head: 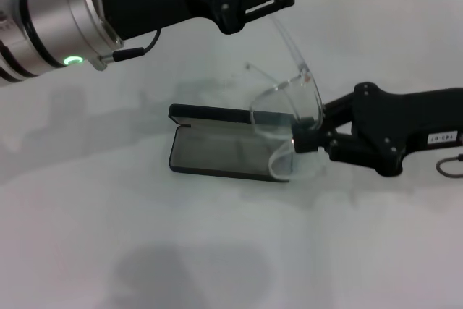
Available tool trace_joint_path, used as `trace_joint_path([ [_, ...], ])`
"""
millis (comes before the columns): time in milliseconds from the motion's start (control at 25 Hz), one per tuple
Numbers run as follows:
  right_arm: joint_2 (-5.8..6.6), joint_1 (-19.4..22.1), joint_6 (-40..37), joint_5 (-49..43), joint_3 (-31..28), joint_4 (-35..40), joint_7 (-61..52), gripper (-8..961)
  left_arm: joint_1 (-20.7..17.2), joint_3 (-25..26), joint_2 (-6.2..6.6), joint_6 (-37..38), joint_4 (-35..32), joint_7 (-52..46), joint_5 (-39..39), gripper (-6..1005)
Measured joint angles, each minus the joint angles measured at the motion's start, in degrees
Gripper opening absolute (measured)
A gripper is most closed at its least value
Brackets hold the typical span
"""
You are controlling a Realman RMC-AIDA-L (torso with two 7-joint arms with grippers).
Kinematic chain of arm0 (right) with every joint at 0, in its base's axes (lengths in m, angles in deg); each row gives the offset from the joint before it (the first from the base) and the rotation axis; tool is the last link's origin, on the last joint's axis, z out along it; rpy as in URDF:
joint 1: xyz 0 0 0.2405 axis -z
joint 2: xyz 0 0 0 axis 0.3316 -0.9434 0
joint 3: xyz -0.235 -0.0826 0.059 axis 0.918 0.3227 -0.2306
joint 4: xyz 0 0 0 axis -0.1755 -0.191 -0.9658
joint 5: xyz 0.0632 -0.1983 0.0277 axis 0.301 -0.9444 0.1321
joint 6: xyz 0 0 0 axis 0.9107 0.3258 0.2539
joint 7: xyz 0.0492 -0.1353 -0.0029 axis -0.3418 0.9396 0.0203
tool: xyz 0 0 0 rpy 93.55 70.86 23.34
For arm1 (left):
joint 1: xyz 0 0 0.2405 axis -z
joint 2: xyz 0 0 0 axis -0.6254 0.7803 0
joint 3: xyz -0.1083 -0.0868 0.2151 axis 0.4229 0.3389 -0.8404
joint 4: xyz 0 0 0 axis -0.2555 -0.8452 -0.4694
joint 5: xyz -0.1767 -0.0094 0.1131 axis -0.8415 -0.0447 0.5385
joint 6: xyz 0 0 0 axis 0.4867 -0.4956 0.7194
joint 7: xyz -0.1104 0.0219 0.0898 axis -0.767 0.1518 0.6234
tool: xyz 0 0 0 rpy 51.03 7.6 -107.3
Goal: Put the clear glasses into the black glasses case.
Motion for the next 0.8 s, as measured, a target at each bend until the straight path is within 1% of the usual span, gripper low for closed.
trace_joint_path([
  [160,0.01,-0.07,1.17,1.28,0.32,0.0,0.01,97,-0.05,-0.07,0.0,-0.16,0.54,-0.09,-0.05,488],
  [400,-0.04,-0.64,1.11,2.94,0.57,0.04,0.1,97,0.02,-0.55,0.01,-0.18,2.34,-0.13,-0.4,251],
  [600,0.0,-0.89,0.55,5.2,1.72,0.43,1.14,97,0.48,-2.48,0.06,-0.25,3.93,-0.01,0.05,213],
  [800,0.03,-0.22,-0.47,7.25,2.11,2.29,2.8,97,-0.12,-2.83,0.02,-0.27,4.02,-0.09,-0.02,175],
])
